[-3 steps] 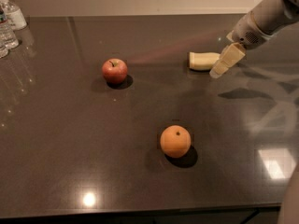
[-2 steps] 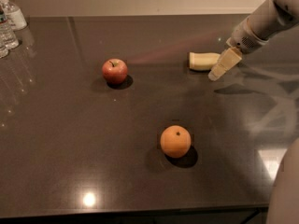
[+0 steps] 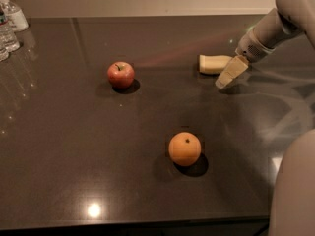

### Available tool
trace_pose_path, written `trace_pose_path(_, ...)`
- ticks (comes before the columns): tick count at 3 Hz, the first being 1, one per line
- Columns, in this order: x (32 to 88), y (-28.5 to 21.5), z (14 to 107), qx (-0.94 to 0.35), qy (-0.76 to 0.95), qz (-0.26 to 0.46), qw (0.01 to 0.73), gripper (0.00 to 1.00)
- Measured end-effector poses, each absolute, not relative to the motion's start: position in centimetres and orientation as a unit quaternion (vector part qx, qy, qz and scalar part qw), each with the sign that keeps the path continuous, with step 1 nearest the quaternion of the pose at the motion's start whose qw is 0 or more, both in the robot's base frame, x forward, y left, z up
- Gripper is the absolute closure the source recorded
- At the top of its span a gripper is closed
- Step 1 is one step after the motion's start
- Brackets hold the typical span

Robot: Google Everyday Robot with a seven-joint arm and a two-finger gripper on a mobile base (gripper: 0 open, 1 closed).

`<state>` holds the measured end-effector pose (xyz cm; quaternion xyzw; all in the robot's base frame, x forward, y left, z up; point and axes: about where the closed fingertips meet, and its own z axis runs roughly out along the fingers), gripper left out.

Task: Move sponge near orange

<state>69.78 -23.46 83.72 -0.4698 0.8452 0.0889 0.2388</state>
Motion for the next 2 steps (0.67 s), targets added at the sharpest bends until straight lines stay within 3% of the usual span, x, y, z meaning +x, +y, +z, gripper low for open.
trace_pose_path(1,70.3,-23.01,83.21,-0.467,0.847,0.094,0.237,0.18)
trace_pose_path(2,70.75,-22.59,83.18,-0.468,0.846,0.098,0.238,0.42)
